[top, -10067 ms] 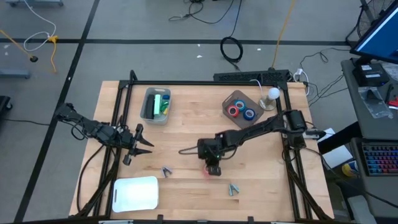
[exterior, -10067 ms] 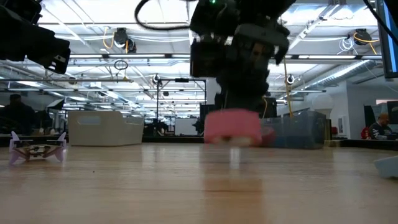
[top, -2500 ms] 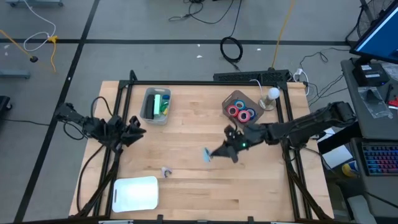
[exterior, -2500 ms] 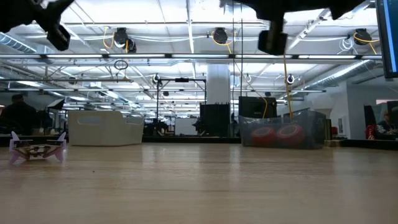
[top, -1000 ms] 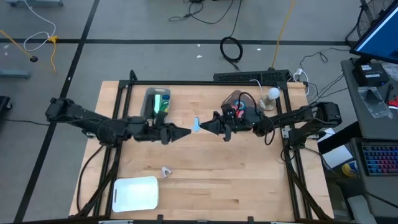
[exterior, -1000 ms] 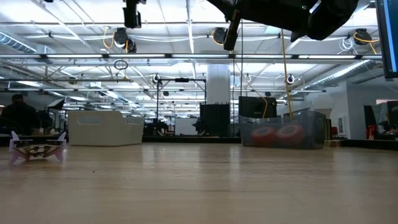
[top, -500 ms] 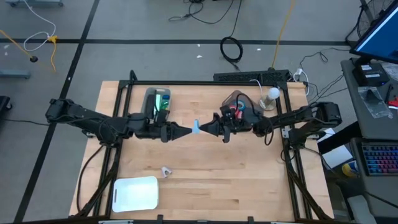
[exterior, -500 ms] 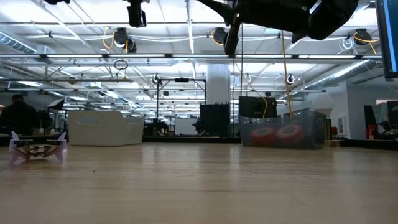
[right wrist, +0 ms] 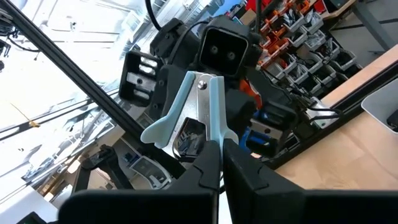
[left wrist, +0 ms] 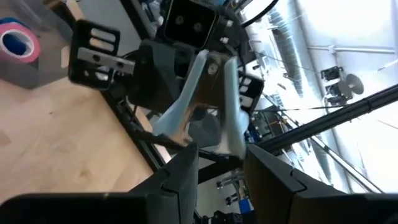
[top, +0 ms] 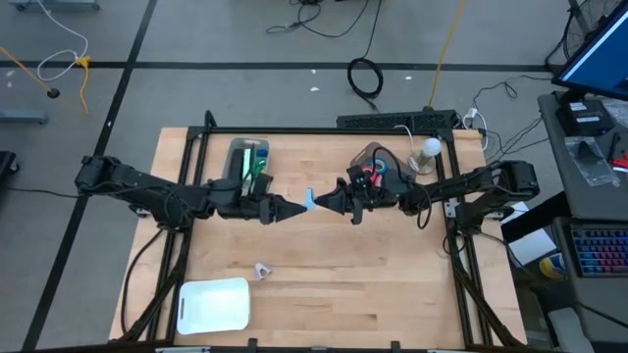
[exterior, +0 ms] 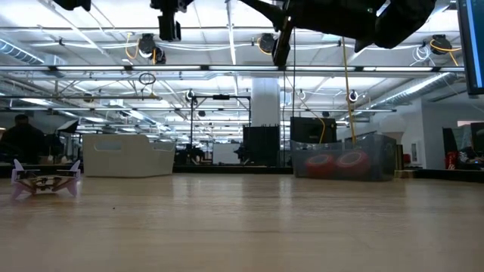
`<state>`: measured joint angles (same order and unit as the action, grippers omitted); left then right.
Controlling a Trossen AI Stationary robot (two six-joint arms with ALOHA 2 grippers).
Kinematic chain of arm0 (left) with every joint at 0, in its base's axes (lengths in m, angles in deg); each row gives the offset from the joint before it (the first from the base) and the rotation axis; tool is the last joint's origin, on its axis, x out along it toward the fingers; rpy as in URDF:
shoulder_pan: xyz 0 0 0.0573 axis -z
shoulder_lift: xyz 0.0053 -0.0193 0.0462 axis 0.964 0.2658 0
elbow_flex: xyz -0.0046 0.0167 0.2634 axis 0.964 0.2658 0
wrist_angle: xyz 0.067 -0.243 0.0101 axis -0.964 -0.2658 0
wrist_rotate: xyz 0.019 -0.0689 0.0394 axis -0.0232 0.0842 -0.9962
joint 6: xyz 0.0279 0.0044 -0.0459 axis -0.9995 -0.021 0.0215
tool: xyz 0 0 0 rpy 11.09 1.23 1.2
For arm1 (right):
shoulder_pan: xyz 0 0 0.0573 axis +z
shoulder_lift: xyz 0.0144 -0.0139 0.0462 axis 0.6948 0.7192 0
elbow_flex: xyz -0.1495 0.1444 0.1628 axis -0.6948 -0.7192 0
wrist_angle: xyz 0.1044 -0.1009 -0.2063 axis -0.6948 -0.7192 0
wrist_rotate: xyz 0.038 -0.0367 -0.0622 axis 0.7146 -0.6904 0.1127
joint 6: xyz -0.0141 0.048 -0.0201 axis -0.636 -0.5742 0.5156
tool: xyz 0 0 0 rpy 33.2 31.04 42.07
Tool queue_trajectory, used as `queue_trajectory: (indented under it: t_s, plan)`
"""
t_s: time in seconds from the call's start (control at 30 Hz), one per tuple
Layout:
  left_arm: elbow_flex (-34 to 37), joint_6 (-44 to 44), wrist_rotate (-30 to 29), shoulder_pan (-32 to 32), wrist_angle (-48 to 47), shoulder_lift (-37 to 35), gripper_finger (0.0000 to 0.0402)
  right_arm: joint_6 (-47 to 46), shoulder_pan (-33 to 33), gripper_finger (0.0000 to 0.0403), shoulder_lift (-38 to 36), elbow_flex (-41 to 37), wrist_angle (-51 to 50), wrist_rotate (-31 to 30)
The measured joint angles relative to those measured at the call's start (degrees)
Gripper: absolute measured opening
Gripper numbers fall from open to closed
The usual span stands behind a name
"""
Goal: Pick and place Stapler, Stapler remover, tape
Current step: Put the light blue staple remover into the white bin
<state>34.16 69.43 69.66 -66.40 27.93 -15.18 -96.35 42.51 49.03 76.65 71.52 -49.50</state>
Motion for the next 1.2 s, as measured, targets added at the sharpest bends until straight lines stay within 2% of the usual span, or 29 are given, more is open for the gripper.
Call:
queue_trajectory:
  t_s: [0.3,0.9,1.0,1.2]
  plan:
    - [0.0,-0.7,0.8,-0.8,3.5,-0.4,0.0127,0.0,0.0,0.0000,0.0,0.0,0.0,0.0]
    - [0.0,0.1,2.1,-0.9,1.8,-0.2,0.0124,0.0,0.0,0.0000,0.0,0.0,0.0,0.0]
    - [0.0,-0.1,2.1,-1.2,1.8,-0.2,0.0102,-0.1,0.0,0.0000,0.0,0.0,0.0,0.0]
    - [0.0,-1.6,2.5,-2.1,2.5,-0.2,0.0020,-0.1,0.0,0.0000,0.0,0.0,0.1,0.0]
